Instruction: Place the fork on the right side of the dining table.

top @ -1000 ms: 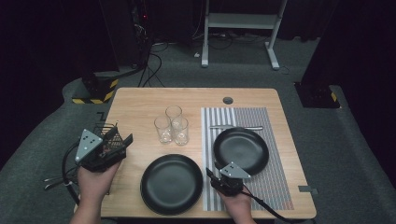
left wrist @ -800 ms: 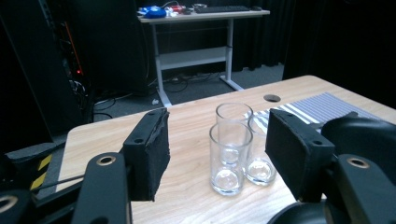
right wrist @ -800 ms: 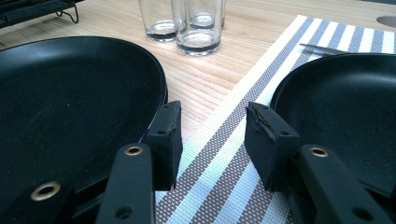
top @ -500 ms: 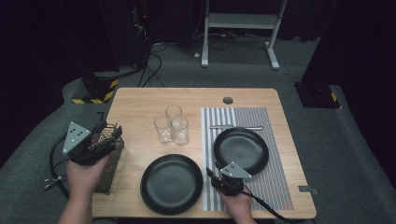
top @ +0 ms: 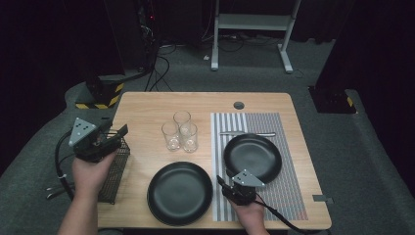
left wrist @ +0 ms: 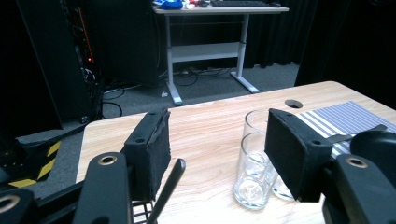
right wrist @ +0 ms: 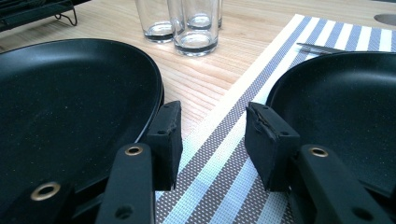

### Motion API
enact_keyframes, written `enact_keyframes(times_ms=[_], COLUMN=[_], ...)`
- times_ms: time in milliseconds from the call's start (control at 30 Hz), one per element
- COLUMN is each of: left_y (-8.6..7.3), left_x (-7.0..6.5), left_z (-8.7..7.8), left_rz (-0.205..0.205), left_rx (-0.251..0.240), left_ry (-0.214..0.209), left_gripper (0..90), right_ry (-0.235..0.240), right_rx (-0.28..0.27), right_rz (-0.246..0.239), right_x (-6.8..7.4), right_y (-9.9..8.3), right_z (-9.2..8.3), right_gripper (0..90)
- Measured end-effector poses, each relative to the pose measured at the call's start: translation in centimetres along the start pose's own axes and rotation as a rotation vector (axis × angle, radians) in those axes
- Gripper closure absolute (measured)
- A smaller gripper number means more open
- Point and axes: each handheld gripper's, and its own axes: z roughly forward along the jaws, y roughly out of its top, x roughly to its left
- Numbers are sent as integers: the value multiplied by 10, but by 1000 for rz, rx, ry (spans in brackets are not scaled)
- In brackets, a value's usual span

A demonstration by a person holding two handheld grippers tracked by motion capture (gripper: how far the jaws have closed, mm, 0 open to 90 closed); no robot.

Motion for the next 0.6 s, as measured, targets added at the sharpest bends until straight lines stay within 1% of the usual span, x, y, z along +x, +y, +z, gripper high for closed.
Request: enact_keyframes(times_ms=[100,167,267,367,467,533,600], left_y=[-1,-1,-3,-4,-4,-5,-5], left_x=[3,6,8,11,12,14,15], left_z=[4,7,10,13,14,16,18], left_rz=[-10,-25,-20,-35,-37,-54,-53], left_rx=[8,19,21,34,32,38,46], left_ry=[6,-1,22,20,17,12,18], left_gripper=[406,411,420,428,443,450,452], right_ry=[1,1,3,6,4,3,6], right_rx=[3,2,0,-3,-3,-3,-1], right_rz=[5,4,6,7,8,9,12], right_x=[0,0,-1,-1,-1,-1,-1], right_y=[0,0,0,0,0,-1,0], right_z=[0,0,0,0,-1,-1,-1], right_gripper=[563,563,563,563,563,563,563])
